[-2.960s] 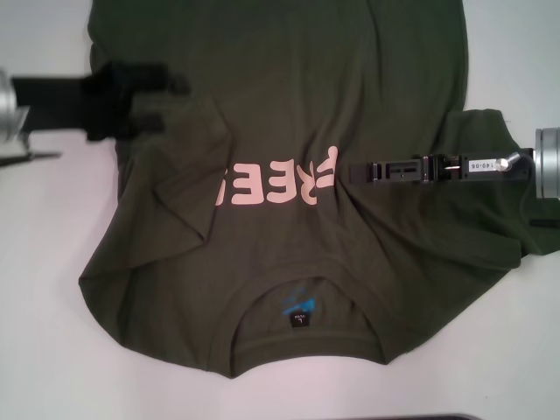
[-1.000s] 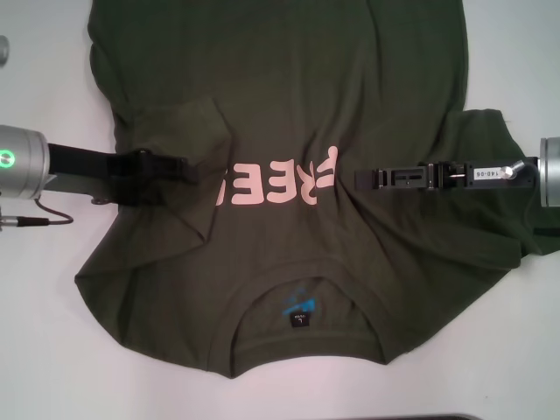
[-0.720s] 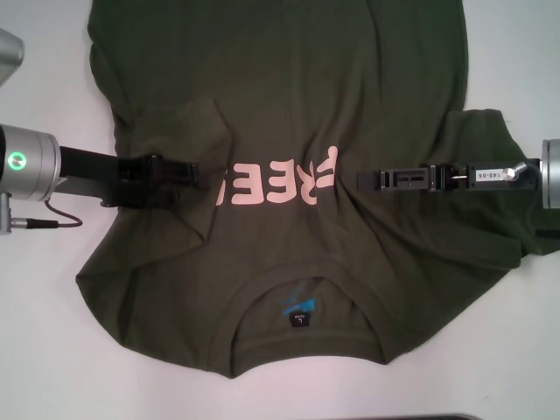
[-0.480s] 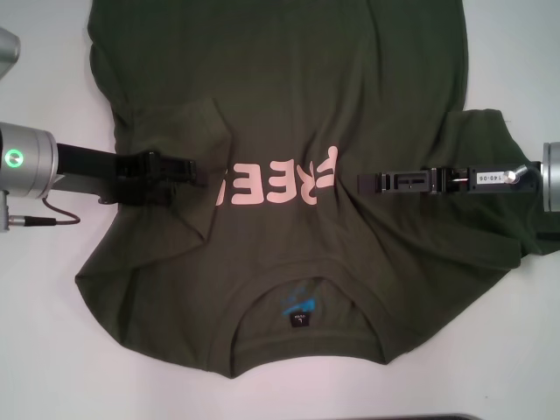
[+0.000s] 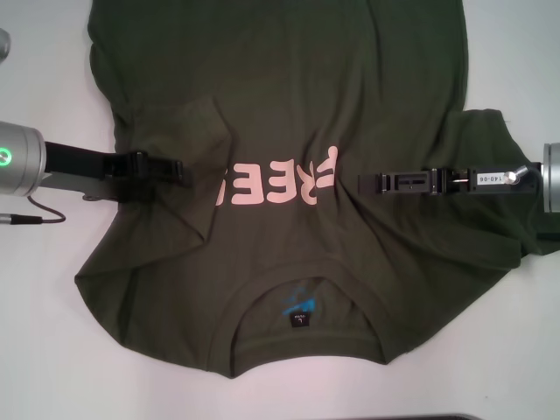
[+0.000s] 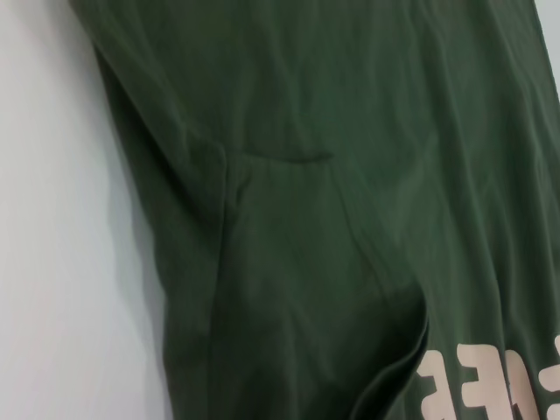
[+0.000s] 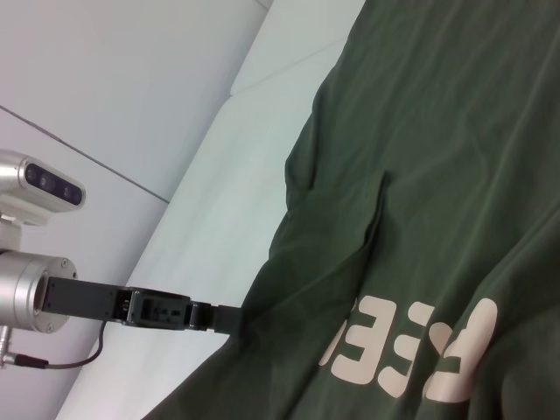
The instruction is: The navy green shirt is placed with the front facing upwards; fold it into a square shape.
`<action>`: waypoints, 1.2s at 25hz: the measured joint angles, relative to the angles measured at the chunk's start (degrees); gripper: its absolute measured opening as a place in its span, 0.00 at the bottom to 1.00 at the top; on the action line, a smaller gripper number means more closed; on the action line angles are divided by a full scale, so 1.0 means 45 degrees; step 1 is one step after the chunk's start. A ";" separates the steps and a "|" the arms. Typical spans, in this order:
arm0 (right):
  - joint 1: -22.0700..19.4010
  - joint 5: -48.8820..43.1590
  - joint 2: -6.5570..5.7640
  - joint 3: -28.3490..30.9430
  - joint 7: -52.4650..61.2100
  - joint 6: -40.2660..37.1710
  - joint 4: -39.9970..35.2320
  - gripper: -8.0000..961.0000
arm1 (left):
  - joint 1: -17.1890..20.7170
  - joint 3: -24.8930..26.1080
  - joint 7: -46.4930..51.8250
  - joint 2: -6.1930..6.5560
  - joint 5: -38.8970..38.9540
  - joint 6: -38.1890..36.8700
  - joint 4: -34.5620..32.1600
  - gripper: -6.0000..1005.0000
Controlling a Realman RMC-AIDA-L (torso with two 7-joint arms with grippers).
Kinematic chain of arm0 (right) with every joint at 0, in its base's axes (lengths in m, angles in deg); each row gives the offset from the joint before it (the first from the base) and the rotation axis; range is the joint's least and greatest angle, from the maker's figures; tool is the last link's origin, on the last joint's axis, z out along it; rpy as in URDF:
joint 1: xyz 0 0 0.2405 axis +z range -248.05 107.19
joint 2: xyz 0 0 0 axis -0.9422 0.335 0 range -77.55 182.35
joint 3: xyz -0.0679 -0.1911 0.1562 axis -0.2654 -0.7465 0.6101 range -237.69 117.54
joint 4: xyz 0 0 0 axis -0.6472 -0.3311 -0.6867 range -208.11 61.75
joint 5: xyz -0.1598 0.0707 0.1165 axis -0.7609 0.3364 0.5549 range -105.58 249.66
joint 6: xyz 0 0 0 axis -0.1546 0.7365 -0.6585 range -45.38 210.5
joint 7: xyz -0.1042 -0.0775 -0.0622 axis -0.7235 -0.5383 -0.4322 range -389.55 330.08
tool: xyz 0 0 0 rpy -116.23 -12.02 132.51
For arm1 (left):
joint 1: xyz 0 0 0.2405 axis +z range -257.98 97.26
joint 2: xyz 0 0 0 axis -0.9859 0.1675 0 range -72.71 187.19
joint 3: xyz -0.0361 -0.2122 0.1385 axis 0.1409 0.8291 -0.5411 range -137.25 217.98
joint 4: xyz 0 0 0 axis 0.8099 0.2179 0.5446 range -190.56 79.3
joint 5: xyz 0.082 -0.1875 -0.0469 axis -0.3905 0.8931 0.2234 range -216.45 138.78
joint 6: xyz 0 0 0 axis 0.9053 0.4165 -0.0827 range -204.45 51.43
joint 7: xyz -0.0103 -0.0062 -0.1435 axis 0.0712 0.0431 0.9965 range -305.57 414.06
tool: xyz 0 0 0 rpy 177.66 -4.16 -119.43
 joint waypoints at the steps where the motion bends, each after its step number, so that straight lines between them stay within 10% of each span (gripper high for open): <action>1: 0.0000 0.0000 0.0000 0.0000 0.0000 0.0003 -0.0018 0.76 | -0.0010 0.0001 -0.0034 -0.0007 -0.0037 -0.0002 -0.0018 0.66; 21: -0.0086 0.0056 -0.0019 0.0070 0.0016 0.0004 -0.0110 0.76 | -0.0477 -0.0230 0.0674 -0.0087 -0.1118 -0.0073 0.0019 0.65; 30: -0.0135 0.0062 -0.0021 0.0078 0.0023 0.0013 -0.0109 0.76 | -0.0593 -0.0282 0.0690 -0.0195 -0.1271 -0.0065 0.0102 0.32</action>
